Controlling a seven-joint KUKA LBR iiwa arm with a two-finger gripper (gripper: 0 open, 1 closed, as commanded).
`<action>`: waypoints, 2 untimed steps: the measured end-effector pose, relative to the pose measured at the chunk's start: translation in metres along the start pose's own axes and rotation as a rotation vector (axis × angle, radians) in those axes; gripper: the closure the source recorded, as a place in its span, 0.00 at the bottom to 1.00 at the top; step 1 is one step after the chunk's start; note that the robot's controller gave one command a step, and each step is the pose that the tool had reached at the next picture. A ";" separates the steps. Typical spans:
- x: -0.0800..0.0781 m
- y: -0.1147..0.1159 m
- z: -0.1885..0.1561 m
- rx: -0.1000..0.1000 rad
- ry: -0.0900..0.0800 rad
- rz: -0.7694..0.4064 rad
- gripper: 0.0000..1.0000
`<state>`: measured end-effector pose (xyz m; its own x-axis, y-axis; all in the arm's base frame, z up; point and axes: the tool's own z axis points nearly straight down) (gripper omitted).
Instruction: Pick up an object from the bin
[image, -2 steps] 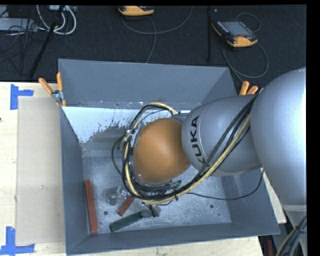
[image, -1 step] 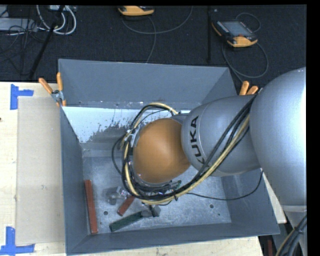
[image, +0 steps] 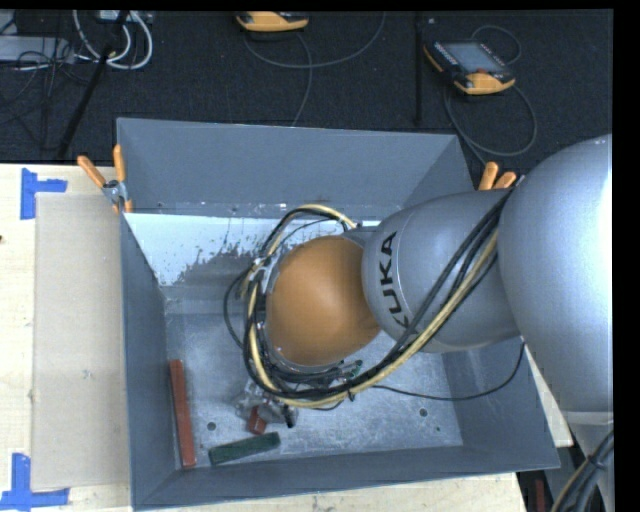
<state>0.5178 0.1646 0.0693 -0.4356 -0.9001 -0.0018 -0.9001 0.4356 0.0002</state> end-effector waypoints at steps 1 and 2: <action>-0.001 0.000 -0.042 0.002 -0.001 0.006 1.00; -0.002 0.000 -0.047 0.000 0.000 0.013 1.00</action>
Offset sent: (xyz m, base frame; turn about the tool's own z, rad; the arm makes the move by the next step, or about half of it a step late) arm -0.0001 0.0001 0.0408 0.0000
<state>0.5185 0.1661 0.1162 -0.4468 -0.8946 -0.0014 -0.8946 0.4468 0.0007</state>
